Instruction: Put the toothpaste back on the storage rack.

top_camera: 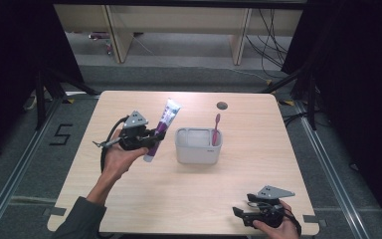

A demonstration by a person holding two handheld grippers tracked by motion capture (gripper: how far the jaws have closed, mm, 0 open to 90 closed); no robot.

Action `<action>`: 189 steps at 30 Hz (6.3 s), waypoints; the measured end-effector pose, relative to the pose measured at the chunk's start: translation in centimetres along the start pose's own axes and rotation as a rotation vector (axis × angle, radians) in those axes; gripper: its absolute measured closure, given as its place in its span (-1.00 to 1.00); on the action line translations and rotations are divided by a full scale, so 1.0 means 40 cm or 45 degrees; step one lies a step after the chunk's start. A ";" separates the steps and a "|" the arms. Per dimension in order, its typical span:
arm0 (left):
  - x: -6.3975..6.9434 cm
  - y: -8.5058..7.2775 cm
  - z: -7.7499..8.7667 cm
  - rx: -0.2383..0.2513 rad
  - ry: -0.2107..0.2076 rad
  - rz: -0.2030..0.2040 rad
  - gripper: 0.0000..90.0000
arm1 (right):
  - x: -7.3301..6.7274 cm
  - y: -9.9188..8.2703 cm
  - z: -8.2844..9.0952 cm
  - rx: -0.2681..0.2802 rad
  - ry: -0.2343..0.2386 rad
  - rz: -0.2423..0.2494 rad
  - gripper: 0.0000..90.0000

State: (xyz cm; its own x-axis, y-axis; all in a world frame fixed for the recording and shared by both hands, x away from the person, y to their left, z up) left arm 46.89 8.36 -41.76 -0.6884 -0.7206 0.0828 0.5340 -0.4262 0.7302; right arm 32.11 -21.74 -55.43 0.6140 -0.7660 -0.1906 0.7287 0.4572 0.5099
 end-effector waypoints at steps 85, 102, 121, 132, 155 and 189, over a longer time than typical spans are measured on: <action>0.118 0.166 -0.265 0.264 -0.067 0.014 0.67 | 0.007 -0.003 0.006 0.007 0.008 0.003 -0.47; 0.116 0.127 -0.288 0.196 -0.028 -0.025 0.66 | 0.008 -0.001 0.002 0.017 0.005 0.026 -0.47; 0.127 0.094 -0.303 0.081 0.000 -0.095 0.58 | 0.008 -0.002 0.003 0.008 0.005 0.028 -0.47; 0.142 0.120 -0.247 0.147 0.011 -0.102 0.26 | 0.002 -0.004 0.001 -0.001 0.016 0.001 -0.46; 0.124 0.074 -0.190 0.040 0.009 -0.074 -0.30 | 0.007 -0.004 0.002 -0.002 -0.002 0.013 -0.47; 0.092 -0.013 -0.083 0.076 -0.029 -0.005 -0.57 | -0.001 -0.003 -0.005 -0.009 0.022 0.002 -0.47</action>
State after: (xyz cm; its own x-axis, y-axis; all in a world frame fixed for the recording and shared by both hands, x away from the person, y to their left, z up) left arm 45.70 4.14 -44.08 -0.7018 -0.7061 0.0945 0.5014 -0.3953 0.7697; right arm 32.05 -21.67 -55.64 0.6201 -0.7575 -0.2042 0.7299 0.4615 0.5042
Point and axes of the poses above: each handheld gripper's, and its own axes: z roughly backward along the jaws, y roughly out of its top, x roughly to its right, the point moved 8 cm from there along -z, roughly forward along the jaws, and after that the axes turned 15 degrees about -x, right-handed, at the moved point
